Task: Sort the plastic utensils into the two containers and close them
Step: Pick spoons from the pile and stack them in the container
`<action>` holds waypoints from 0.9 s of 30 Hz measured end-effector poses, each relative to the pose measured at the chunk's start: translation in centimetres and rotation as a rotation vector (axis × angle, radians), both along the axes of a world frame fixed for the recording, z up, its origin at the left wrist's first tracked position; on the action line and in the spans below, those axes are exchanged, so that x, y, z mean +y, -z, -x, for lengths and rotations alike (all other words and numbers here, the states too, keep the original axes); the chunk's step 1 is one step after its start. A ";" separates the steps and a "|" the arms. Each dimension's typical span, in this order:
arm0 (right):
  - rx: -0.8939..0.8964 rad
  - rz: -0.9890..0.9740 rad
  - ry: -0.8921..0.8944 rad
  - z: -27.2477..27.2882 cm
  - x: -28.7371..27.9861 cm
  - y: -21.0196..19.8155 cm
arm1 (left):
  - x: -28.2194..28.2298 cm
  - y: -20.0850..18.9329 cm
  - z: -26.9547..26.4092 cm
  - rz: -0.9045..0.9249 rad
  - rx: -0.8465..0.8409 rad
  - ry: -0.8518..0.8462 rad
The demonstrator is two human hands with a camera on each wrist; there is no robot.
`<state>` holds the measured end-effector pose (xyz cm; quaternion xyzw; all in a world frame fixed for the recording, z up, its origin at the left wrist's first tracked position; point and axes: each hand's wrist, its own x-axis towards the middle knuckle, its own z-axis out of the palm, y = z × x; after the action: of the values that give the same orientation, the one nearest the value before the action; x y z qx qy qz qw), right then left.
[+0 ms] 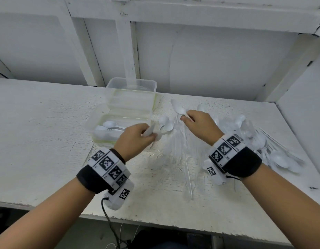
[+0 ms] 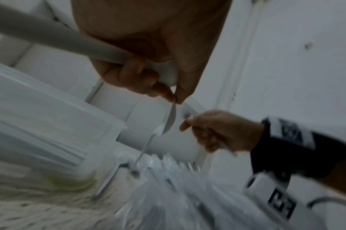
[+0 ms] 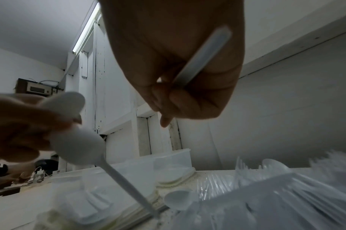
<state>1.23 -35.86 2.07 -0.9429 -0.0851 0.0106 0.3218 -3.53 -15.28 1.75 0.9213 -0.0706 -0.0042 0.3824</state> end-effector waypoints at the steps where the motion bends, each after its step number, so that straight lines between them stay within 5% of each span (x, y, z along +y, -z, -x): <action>1: 0.033 0.031 -0.015 -1.0 0.5 0.0 | 0.3 -0.5 -0.1 0.110 0.009 -0.054; 6: 0.138 0.237 -0.083 -5.6 3.3 0.7 | 2.3 -1.6 -0.7 0.728 0.102 -0.289; 10: 0.239 0.482 -0.150 -7.6 4.8 2.2 | 3.1 -2.0 -0.2 0.977 0.126 -0.263; 17: 0.302 0.642 -0.209 -7.4 5.8 4.3 | 3.2 -1.5 -0.7 1.156 0.206 -0.413; 27: 0.228 0.398 -0.111 -6.7 3.9 4.3 | 0.9 -0.8 -2.0 1.091 0.302 -0.366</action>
<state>7.89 -31.92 -2.26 -0.9744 -0.0963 0.1513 0.1358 -1.54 -14.35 2.57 0.5780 0.1526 -0.0324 0.8010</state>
